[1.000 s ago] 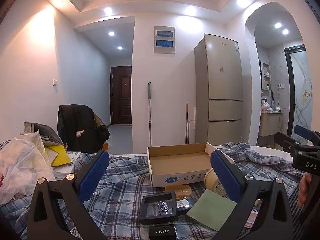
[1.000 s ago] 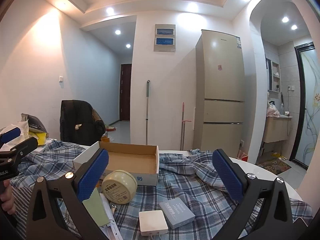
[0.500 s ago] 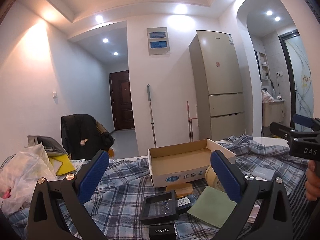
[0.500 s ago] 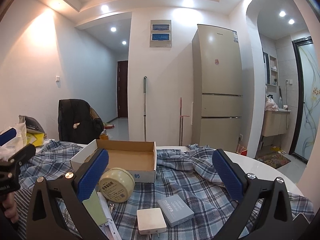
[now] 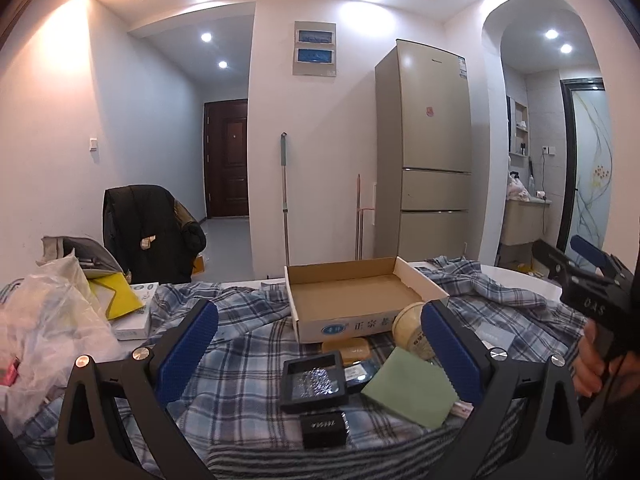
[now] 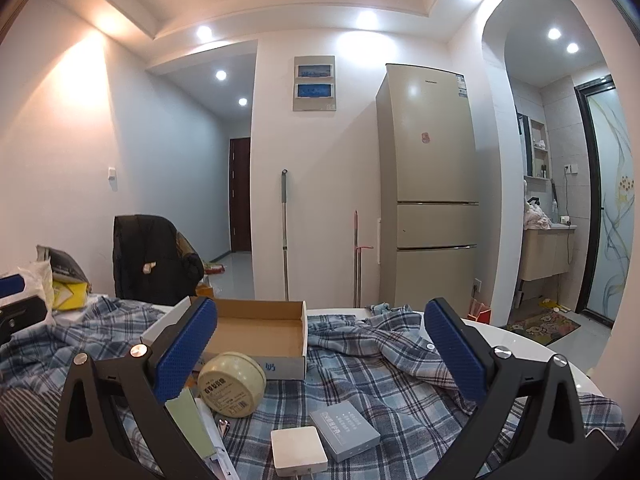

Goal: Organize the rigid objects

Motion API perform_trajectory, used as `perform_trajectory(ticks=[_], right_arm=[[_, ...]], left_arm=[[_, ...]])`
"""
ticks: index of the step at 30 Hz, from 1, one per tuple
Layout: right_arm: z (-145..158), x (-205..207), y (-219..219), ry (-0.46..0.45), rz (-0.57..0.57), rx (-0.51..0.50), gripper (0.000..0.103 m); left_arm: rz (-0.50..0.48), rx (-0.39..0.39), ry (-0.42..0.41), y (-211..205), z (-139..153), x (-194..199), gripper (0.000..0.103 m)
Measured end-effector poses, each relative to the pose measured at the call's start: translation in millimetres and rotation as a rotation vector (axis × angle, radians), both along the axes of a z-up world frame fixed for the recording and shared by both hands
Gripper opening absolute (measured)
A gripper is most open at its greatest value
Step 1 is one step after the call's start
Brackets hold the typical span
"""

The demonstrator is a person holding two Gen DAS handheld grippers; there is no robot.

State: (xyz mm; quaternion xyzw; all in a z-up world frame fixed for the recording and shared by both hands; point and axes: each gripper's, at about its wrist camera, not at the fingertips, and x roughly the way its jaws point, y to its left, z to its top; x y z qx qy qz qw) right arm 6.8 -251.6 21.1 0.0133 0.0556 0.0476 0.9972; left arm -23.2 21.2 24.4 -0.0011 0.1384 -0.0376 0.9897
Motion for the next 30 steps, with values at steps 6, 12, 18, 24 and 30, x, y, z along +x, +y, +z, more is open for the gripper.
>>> perform_trajectory(ticks=[6, 12, 18, 24, 30], right_arm=[[16.6, -8.4, -5.5, -0.026, -0.032, 0.010, 0.103], [28.8, -29.3, -19.7, 0.007, -0.057, 0.012, 0.103], [43.2, -43.0, -26.8, 0.038, -0.069, 0.038, 0.103], [43.9, -48.5, -25.5, 0.038, -0.054, 0.056, 0.103], [26.2, -33.6, -32.3, 0.123, -0.050, 0.086, 0.103]], left_arm=[[0.027, -0.026, -0.015, 2.3, 3.5, -16.6, 0.103], [0.045, 0.005, 0.123, -2.8, -4.7, -2.6, 0.103], [0.011, -0.093, 0.373, 6.6, -28.3, 36.4, 0.103], [-0.012, -0.207, 0.509, 13.8, -51.2, 53.6, 0.099], [-0.007, -0.168, 0.662, 5.0, -78.0, 76.2, 0.074]])
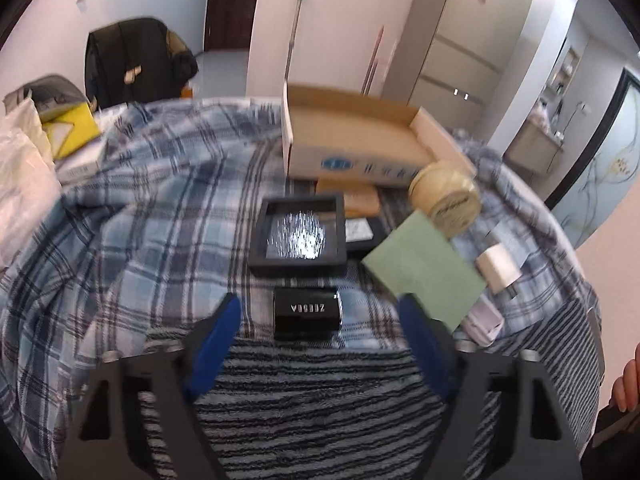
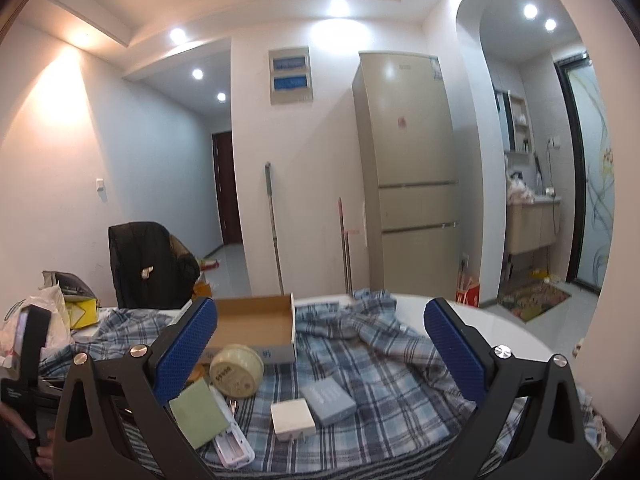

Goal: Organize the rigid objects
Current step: 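Lower the left gripper onto the black ZEESEA box and grasp it, then grasp the white square charger with the right gripper while the left holds the black box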

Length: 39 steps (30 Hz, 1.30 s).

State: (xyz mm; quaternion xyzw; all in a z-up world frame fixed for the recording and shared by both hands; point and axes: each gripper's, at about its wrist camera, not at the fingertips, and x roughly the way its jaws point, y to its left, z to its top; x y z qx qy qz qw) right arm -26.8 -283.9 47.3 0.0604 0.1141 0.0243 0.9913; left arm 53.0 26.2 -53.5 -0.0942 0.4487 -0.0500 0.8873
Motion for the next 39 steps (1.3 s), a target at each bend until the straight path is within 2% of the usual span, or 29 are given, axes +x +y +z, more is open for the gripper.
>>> perform_trajectory(ticks=[3, 4, 6, 7, 9, 14, 17, 20, 22, 23, 24, 25, 27, 29, 32, 34, 39], right_arm=[[-9.0, 8.5, -4.8, 0.043, -0.004, 0.019, 0.103], [-11.8, 10.5, -6.1, 0.054, -0.006, 0.024, 0.103], [-17.7, 12.4, -9.7, 0.065, -0.011, 0.031, 0.103], [-20.5, 14.0, -11.2, 0.075, -0.014, 0.031, 0.103], [-25.1, 20.0, -12.1, 0.104, -0.016, 0.025, 0.103], [-30.4, 29.8, -13.0, 0.162, 0.002, 0.022, 0.103], [-30.5, 34.5, -8.5, 0.191, 0.027, -0.003, 0.103], [-30.1, 39.3, -1.7, 0.211, 0.056, -0.022, 0.103], [-29.3, 43.9, 0.3, 0.211, 0.108, 0.005, 0.103], [-28.1, 48.0, 1.2, 0.217, 0.133, 0.023, 0.100], [-27.2, 53.1, 3.5, 0.236, 0.162, 0.035, 0.092], [-26.8, 59.4, 7.1, 0.265, 0.203, 0.038, 0.088], [-30.5, 68.1, 18.1, 0.312, 0.278, 0.023, 0.079], [-41.8, 73.0, 31.5, 0.353, 0.295, -0.017, 0.076], [-64.8, 88.6, 42.7, 0.415, 0.246, -0.061, 0.076], [-78.3, 101.7, 49.0, 0.489, 0.252, -0.088, 0.075], [-105.6, 122.3, 46.9, 0.657, 0.304, -0.038, 0.045]], left_arm=[[-0.008, -0.016, 0.058, 0.4, -12.4, 10.2, 0.073], [-0.001, -0.009, 0.064, 0.6, -15.1, 11.9, 0.069], [0.009, 0.008, 0.087, 1.0, -23.0, 16.4, 0.055], [0.010, -0.002, 0.103, 1.6, -27.7, 18.6, 0.044], [0.018, -0.028, 0.085, 2.3, -31.0, 18.7, 0.043], [0.005, -0.021, 0.050, -1.0, -24.3, 14.0, 0.042], [-0.014, -0.022, -0.030, -0.3, 0.7, -0.1, 0.042], [-0.021, 0.007, -0.165, -3.9, 34.0, -20.9, 0.042], [-0.032, 0.030, -0.269, -8.3, 53.3, -33.7, 0.042], [-0.036, 0.055, -0.339, -12.5, 60.6, -40.6, 0.042], [-0.025, 0.093, -0.402, -16.9, 64.8, -46.4, 0.042], [-0.017, 0.126, -0.439, -21.0, 67.5, -51.2, 0.042], [-0.034, 0.118, -0.478, -25.7, 71.5, -55.3, 0.042], [-0.045, 0.086, -0.479, -27.9, 73.3, -56.0, 0.042], [-0.048, 0.072, -0.471, -29.9, 70.2, -55.3, 0.042], [-0.051, 0.069, -0.463, -30.3, 68.5, -54.9, 0.042], [-0.037, 0.060, -0.458, -26.3, 63.6, -60.5, 0.042]])
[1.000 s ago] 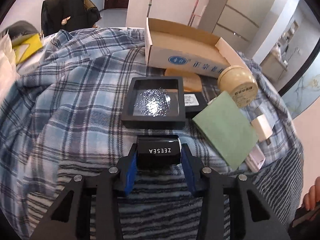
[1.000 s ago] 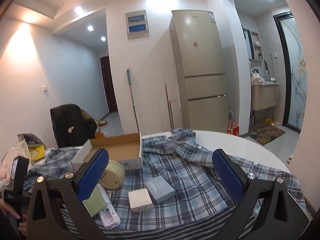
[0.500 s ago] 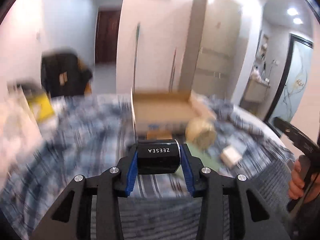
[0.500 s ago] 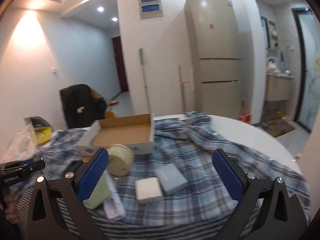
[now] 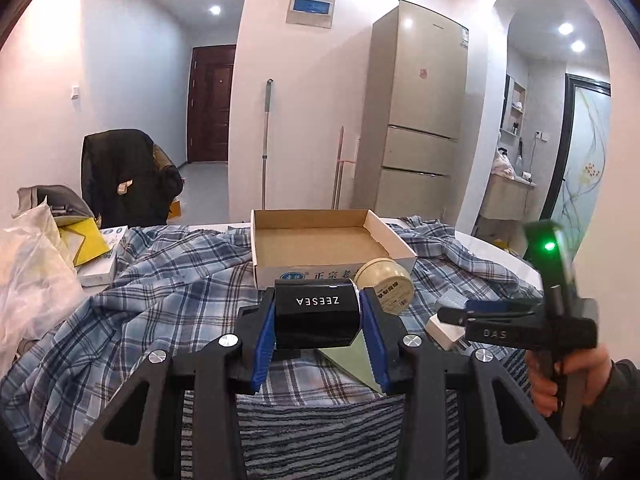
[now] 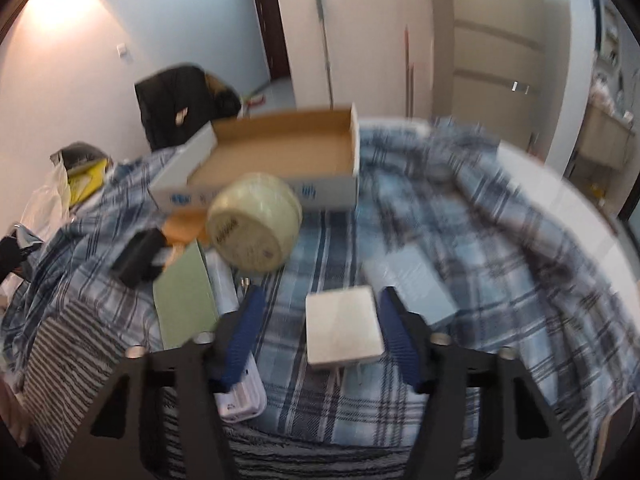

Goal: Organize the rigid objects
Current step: 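Grasp the white square charger with the right gripper while the left holds the black box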

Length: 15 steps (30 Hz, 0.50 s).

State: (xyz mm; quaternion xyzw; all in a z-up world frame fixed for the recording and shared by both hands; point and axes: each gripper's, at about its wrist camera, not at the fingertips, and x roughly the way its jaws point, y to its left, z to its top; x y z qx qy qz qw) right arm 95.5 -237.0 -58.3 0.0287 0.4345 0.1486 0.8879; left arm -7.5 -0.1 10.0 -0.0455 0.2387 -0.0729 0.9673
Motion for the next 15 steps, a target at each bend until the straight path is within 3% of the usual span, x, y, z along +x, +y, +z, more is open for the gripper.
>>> perform_trajectory(ticks=[2, 5, 11, 13, 15], right_arm=[[-6.4, 4.5, -4.4, 0.038, -0.014, 0.019, 0.044], [-10.1, 5.7, -5.4, 0.048, -0.027, -0.013, 0.044], [-15.4, 7.7, -1.2, 0.082, 0.012, -0.051, 0.052], [-25.1, 14.4, 1.6, 0.156, 0.021, -0.068, 0.052], [-25.4, 13.7, 4.5, 0.140, 0.013, -0.103, 0.045]], left_arm=[[-0.005, -0.029, 0.038, 3.3, -2.6, 2.7, 0.042], [-0.035, -0.133, 0.107, 12.2, -5.3, 9.1, 0.042], [-0.020, -0.106, 0.097, 9.6, -6.2, 5.9, 0.042], [-0.021, -0.111, 0.100, 9.3, -5.7, 4.1, 0.042], [-0.018, -0.099, 0.094, 9.1, -3.0, 2.6, 0.042]])
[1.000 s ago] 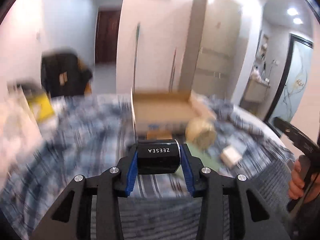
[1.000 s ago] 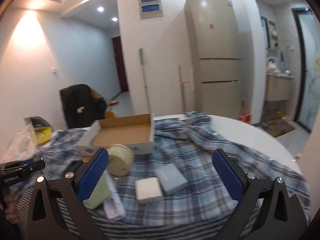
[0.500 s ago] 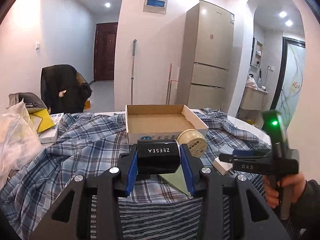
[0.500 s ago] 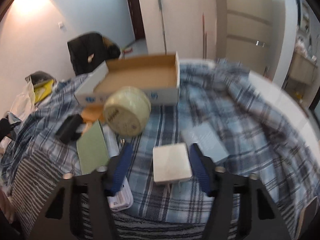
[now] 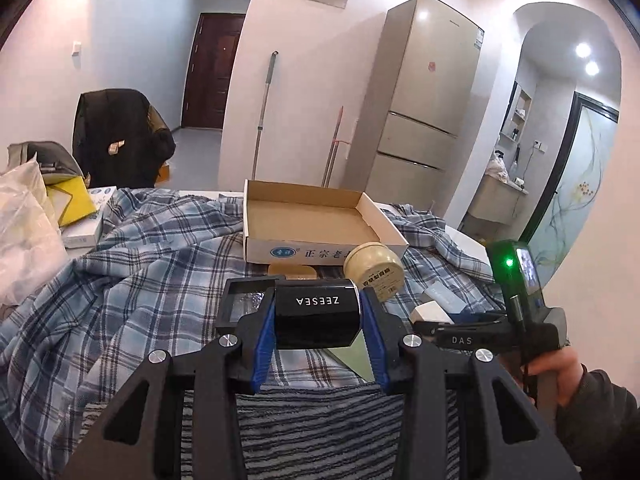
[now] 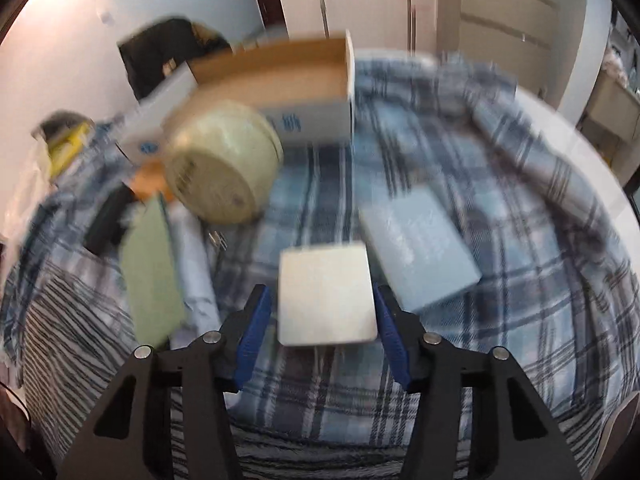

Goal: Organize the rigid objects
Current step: 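Carry the black box and white charger over the open cardboard box with both grippers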

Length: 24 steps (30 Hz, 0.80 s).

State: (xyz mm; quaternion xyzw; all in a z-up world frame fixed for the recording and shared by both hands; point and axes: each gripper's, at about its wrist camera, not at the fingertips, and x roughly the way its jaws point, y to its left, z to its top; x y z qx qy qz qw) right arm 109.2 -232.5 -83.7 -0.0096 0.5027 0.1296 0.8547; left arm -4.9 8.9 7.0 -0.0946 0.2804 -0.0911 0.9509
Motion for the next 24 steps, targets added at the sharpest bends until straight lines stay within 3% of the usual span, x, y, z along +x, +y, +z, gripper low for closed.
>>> perform_trajectory(ticks=[3, 9, 12, 14, 17, 20, 24], right_arm=[[1.6, -4.3, 0.3, -0.007, -0.016, -0.017, 0.045], [17.0, -21.8, -14.6, -0.031, -0.044, 0.060, 0.045], [31.7, -26.2, -16.8, -0.065, -0.057, 0.080, 0.045], [47.7, -28.9, -16.6, -0.122, -0.056, 0.080, 0.045], [77.3, -26.4, -18.7, -0.198, -0.060, 0.105, 0.045], [111.7, -13.8, -18.8, -0.262, -0.065, 0.148, 0.045], [157.2, 8.8, -7.1, -0.375, -0.090, 0.128, 0.045]], left_arm=[[0.010, 0.030, -0.006, -1.0, 4.9, -0.7, 0.042], [0.024, 0.039, -0.019, 1.6, 15.7, -6.3, 0.042], [0.106, 0.069, -0.003, 4.8, 20.5, -4.3, 0.042], [0.160, 0.110, 0.020, 8.0, 24.0, 2.7, 0.042], [0.150, 0.095, 0.026, 15.0, 35.7, 19.0, 0.042], [0.138, 0.110, -0.024, 13.2, 60.0, 38.0, 0.042], [0.110, 0.081, -0.072, 10.1, 89.9, 73.9, 0.042]])
